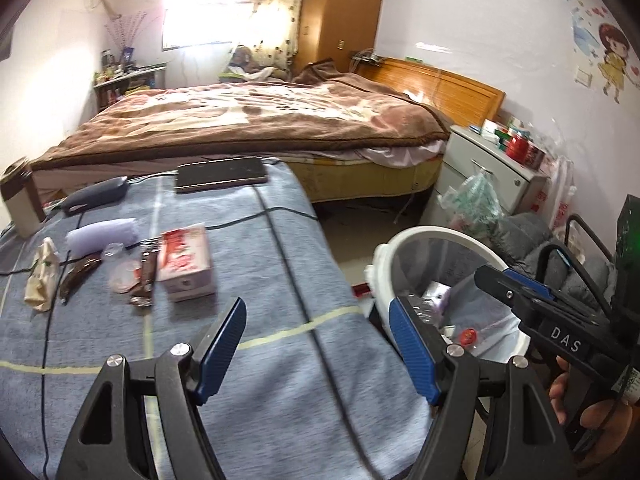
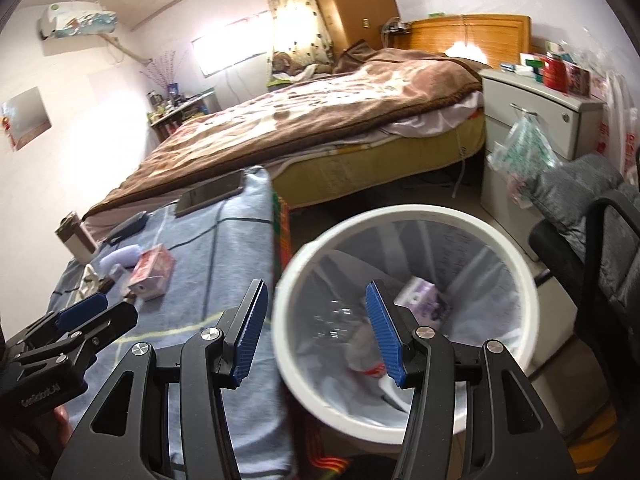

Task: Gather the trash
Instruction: 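Move both open tools back over the bed, then grasp the cream cloth bag with the left tool while the right tool approaches the pink juice carton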

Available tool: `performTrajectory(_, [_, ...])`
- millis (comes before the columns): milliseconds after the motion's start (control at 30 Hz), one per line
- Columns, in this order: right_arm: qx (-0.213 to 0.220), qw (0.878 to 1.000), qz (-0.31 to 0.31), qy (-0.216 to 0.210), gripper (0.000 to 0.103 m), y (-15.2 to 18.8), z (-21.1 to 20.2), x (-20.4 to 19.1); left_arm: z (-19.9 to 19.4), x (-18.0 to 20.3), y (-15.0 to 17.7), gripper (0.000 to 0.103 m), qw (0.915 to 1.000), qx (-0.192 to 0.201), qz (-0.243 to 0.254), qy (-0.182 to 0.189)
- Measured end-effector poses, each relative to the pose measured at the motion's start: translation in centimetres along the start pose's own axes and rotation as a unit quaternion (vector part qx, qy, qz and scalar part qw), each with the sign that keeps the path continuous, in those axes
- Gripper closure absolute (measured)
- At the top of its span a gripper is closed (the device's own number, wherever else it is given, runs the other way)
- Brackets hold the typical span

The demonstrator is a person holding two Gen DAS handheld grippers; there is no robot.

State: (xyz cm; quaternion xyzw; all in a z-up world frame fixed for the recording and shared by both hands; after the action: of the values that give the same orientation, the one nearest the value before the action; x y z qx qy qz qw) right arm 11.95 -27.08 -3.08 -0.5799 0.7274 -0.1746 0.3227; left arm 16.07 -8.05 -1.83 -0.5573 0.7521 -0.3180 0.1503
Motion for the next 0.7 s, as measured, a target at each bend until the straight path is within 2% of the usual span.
performTrajectory(267, [-0.009, 0.999, -0.032, -0.022, 0.05, 0.3, 1.2, -4.0, -1.9, -6.0, 0.7, 0.027, 0.9981, 0.016, -0.042, -0.042])
performTrajectory(500, [-0.018, 0.997, -0.064, -0.037, 0.05, 0.5, 2.3, -7.3, -3.3, -11.6, 1.9, 0.027, 0.9921, 0.022, -0.08, -0.094])
performTrajectory(700, [-0.027, 0.994, -0.089, -0.05, 0.05, 0.8, 3.3, -10.2, -3.7, -14.7, 2.5, 0.027, 0.9892, 0.021, -0.103, -0.102])
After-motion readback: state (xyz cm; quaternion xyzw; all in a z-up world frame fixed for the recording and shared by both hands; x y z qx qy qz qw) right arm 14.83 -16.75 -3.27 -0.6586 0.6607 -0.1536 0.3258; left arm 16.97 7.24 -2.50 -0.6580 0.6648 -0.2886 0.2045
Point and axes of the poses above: each gripper's, at about its wrist camera, not at the fingertips, and z roughly the way its jaws point, x to its right, y to its underside, the point moved 6 cm from there along z, roughly the way its jaws point, and after that the axes turned 8 degrees about -x, right-handed, at the moved point
